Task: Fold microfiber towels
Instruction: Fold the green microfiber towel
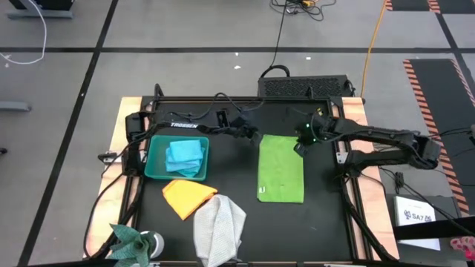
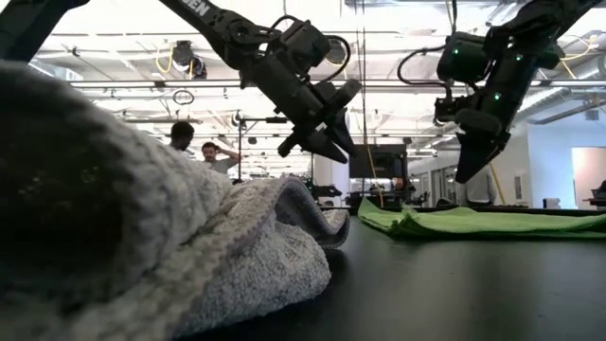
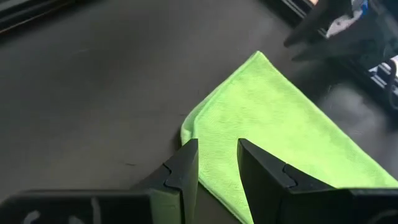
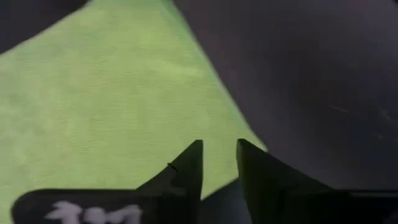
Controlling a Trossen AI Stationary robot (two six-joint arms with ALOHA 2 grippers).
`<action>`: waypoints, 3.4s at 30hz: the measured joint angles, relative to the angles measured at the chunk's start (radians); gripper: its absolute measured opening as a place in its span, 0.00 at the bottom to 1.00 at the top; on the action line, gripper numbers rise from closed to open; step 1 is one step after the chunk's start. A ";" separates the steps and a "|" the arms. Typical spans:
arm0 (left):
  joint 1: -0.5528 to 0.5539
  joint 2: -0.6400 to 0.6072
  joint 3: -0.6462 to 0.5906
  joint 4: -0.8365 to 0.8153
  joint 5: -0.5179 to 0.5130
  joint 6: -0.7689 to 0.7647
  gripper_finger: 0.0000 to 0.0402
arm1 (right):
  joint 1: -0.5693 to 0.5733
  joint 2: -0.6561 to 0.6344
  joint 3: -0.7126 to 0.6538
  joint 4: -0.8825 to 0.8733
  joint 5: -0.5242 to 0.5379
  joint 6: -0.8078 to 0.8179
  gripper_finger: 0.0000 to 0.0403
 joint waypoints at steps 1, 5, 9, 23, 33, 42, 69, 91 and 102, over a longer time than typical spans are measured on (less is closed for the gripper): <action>0.002 0.000 0.000 -0.001 0.000 0.002 0.28 | -0.018 0.000 0.000 -0.002 0.000 -0.006 0.25; 0.004 0.000 0.000 -0.001 -0.005 -0.008 0.28 | -0.072 0.000 0.000 -0.023 -0.022 -0.017 0.31; 0.012 -0.002 0.000 0.012 0.049 -0.015 0.28 | -0.072 0.000 0.000 -0.074 -0.150 0.055 0.30; 0.029 -0.010 0.000 0.020 0.131 -0.028 0.28 | 0.240 0.050 -0.073 0.020 -0.215 0.260 0.00; 0.035 -0.034 0.002 0.013 0.131 -0.036 0.28 | 0.283 0.179 -0.199 0.346 -0.215 0.302 0.00; 0.034 -0.035 0.002 0.013 0.209 -0.069 0.28 | 0.250 0.291 -0.202 0.600 -0.214 0.277 0.00; 0.037 -0.036 0.002 -0.359 0.016 -0.227 0.28 | -0.080 0.194 0.015 0.243 -0.240 -0.043 0.12; 0.044 -0.015 0.001 -0.325 -0.012 -0.198 0.28 | -0.243 0.326 0.015 0.424 -0.375 -0.083 0.34; 0.052 0.013 0.000 -0.310 -0.003 -0.185 0.28 | -0.243 0.327 0.015 0.432 -0.374 -0.100 0.34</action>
